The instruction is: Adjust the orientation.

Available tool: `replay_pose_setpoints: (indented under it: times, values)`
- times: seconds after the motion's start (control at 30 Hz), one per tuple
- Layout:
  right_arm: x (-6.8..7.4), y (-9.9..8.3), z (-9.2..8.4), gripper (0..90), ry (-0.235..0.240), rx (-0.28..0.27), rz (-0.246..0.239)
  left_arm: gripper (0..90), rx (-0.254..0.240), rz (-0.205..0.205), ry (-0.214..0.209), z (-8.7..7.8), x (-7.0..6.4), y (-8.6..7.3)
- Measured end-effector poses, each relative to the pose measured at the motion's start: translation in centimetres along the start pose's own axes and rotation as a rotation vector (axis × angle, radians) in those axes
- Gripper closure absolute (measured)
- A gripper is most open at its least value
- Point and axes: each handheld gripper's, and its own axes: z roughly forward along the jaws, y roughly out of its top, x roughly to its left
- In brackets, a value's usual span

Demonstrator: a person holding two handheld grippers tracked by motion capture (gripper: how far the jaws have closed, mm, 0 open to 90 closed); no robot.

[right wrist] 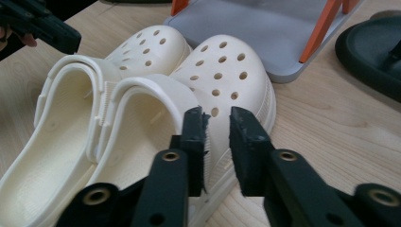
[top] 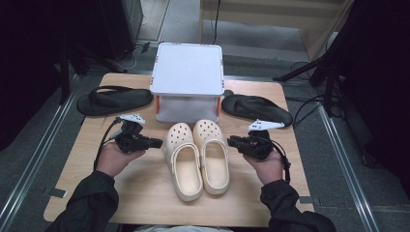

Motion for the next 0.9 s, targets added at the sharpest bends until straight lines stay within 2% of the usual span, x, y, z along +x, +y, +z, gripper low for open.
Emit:
replay_pose_setpoints:
  times: [0.13, 0.23, 0.37, 0.57, 0.73, 0.83, 0.9]
  values:
    - [0.9, -0.2, -0.5, 68.7, -0.007, -0.024, 0.002, 80.2, -0.013, 0.01, 0.008, -0.7, 0.1, 0.9]
    - [1.3, -0.3, -0.8, 65.6, -0.007, -0.025, 0.031, 73.0, -0.027, 0.011, 0.013, -1.1, 0.2, 1.3]
    - [2.2, -0.3, -1.4, 64.4, -0.012, -0.031, 0.052, 65.3, -0.011, 0.037, 0.023, -1.6, 0.0, 2.1]
    - [3.8, -0.7, -1.6, 61.2, 0.012, -0.007, 0.056, 62.7, -0.035, 0.044, 0.01, -2.6, 0.0, 3.9]
    - [5.1, -1.6, -0.9, 57.3, 0.051, 0.013, 0.053, 67.7, -0.043, 0.042, -0.006, -3.2, 0.5, 5.2]
    - [5.8, -1.8, -0.6, 57.3, 0.068, 0.024, 0.064, 76.8, -0.042, 0.057, 0.0, -3.5, 0.6, 5.9]
    - [6.2, -1.9, -0.3, 57.3, 0.07, 0.032, 0.055, 82.5, -0.048, 0.065, -0.003, -3.7, 0.7, 6.4]
